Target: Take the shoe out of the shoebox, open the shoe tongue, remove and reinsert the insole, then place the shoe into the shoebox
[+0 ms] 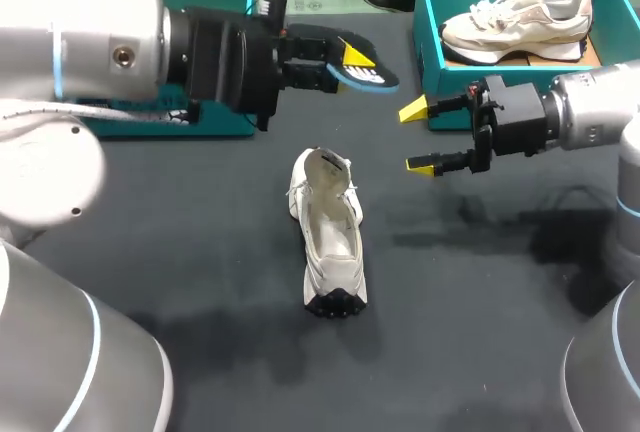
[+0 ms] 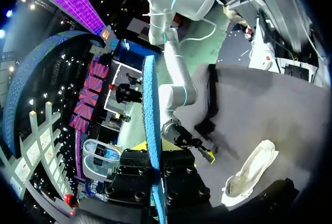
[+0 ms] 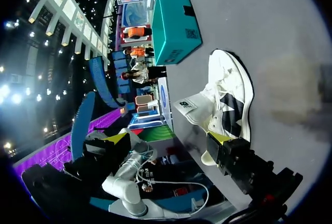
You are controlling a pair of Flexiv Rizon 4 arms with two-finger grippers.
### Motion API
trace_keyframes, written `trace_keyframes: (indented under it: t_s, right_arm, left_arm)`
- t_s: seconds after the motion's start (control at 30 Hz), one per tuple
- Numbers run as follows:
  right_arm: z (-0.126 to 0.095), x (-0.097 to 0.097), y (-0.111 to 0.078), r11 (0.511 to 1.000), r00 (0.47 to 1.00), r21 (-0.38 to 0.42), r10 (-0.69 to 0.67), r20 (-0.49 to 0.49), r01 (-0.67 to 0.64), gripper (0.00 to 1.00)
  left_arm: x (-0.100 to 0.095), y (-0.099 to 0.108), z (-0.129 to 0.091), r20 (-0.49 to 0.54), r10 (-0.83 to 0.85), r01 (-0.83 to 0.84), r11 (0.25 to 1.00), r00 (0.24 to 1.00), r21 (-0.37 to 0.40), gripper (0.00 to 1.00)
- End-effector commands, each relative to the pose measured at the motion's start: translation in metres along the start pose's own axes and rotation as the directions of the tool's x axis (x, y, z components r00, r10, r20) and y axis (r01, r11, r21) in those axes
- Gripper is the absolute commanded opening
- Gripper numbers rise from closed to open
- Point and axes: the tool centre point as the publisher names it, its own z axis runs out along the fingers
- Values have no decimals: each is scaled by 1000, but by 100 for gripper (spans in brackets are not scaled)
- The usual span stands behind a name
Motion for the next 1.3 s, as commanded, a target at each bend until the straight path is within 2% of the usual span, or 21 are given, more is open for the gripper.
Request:
trace_keyframes:
  t_s: [0.03,0.07,0.73,0.77,0.9,1.1,1.3]
  right_arm:
    - [1,1,-4,999,999,-31,13,-43,-14,100]
    - [1,1,-2,999,998,-37,22,-55,-24,100]
    - [1,1,-2,999,998,-37,22,-55,-24,100]
    - [1,1,-2,999,998,-37,22,-55,-24,100]
    - [-3,1,6,998,997,-48,44,-61,-47,100]
    - [-10,8,11,997,997,-65,30,-72,-35,100]
    - [-11,16,11,993,994,-110,-49,-99,38,100]
  left_arm:
    - [28,17,2,176,97,-117,988,980,106,0]
    - [31,20,1,190,143,-167,979,971,114,0]
    - [31,20,1,190,143,-167,979,971,114,0]
    - [34,18,3,178,196,-215,972,964,94,0]
    - [55,22,11,241,324,-343,938,915,39,0]
    - [86,38,18,280,415,-432,902,866,-1,0]
    - [95,50,21,318,414,-433,901,853,-12,0]
